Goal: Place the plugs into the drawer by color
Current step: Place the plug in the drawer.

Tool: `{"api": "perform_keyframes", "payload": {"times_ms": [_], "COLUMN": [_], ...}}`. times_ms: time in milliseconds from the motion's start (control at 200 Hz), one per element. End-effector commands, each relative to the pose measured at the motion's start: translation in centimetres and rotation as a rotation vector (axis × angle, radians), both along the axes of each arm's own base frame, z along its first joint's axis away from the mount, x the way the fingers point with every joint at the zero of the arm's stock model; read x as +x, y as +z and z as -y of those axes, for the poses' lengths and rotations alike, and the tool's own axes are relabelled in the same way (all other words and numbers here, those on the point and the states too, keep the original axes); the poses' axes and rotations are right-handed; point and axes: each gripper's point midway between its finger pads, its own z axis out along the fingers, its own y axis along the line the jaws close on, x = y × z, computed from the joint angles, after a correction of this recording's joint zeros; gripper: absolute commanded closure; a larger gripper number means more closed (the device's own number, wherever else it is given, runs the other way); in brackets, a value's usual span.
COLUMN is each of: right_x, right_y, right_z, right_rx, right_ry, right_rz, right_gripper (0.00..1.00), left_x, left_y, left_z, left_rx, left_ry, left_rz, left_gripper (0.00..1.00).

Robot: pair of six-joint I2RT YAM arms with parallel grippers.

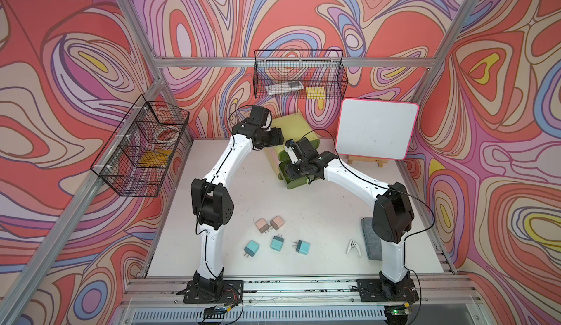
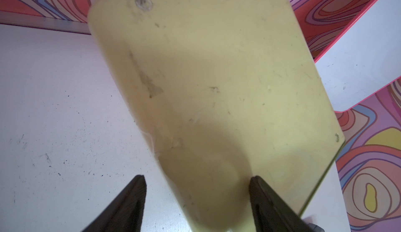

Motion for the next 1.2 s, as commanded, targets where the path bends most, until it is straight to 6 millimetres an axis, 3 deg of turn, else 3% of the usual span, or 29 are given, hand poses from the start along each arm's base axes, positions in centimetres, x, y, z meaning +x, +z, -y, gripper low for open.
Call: {"api": "perform_keyframes", "payload": {"times_ms": [0, 290, 761, 916, 1016, 1192], "right_x": [0.8, 1.5, 1.4, 1.3, 0.8, -3.1], "right_y": [-0.2, -1.2, -1.2, -0.2, 1.6, 5.7], "right_z": [-0.6, -0.8, -0.9, -0.7, -0.6, -0.7], "right_rx": [0.027, 0.057, 0.06, 0.061, 0.07, 0.134], "right_ry": [0.008, 0.007, 0.017, 0.018, 0.025, 0.083], "right_rz": [-0.005, -0.034, -0.052, -0.038, -0.034, 0.044], "right_gripper": [0.66, 0.64, 0.49, 0.44, 0.43, 0.41], "left_x": [-0.5, -0.6, -0.6, -0.7, -0.6, -0.6], "left_y": [0.3, 0.7, 1.3, 1.3, 1.3, 1.4], "left_z": [-0.2, -0.3, -0.4, -0.4, -0.4, -0.6], "left_rx": [0.029, 0.036, 0.036, 0.035, 0.037, 0.043], "left_ry": [-0.011, -0.012, -0.009, -0.012, -0.012, -0.007], "left_rz": [-0.001, 0.007, 0.021, 0.02, 0.02, 0.025], "left_gripper": [0.26, 0.26, 0.26, 0.25, 0.25, 0.25]}}
